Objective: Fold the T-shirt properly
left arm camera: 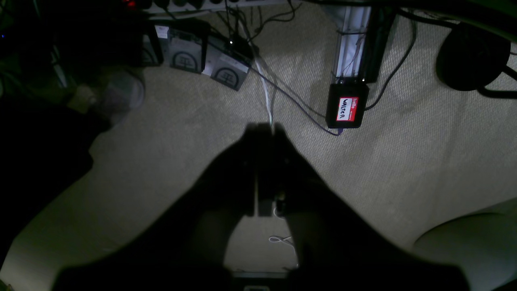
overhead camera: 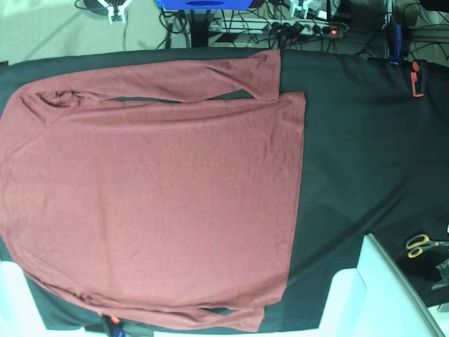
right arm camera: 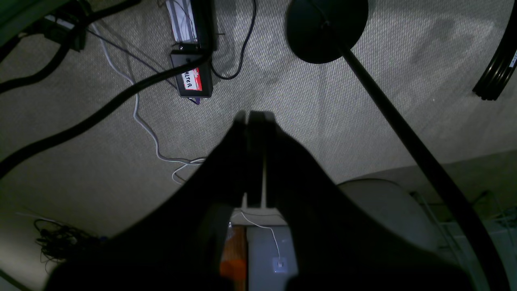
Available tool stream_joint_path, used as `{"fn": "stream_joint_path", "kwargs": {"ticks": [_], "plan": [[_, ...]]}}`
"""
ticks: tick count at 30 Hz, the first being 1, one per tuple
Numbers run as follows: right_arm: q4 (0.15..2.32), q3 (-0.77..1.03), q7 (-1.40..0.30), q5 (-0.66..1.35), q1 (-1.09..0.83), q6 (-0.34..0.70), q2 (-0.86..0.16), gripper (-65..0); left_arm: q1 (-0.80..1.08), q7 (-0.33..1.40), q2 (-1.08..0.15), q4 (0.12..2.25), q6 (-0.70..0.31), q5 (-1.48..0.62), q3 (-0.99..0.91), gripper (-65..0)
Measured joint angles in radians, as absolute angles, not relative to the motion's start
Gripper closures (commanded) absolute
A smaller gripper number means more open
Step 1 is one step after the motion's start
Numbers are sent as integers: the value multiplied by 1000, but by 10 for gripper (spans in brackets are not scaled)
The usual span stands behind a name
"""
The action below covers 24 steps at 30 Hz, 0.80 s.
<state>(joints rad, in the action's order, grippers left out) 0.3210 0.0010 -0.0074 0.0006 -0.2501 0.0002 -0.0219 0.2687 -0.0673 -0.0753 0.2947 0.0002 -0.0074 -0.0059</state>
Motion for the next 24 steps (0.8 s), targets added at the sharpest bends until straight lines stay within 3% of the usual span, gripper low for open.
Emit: {"fn": "stream_joint_path", "kwargs": {"ticks": [16,20,24], "plan": [[331,0,-14,0,-255,0,-36,0,320,-94,-76,364,1,-7,-6,0],[525,1,-27,3,-357,0,-37,0,399,-119,-99,480,0,-8,-7,0],[841,61,-223,7,-519,-4,-51,0,493,-113,-126,642,3,-78,-10,0]]}}
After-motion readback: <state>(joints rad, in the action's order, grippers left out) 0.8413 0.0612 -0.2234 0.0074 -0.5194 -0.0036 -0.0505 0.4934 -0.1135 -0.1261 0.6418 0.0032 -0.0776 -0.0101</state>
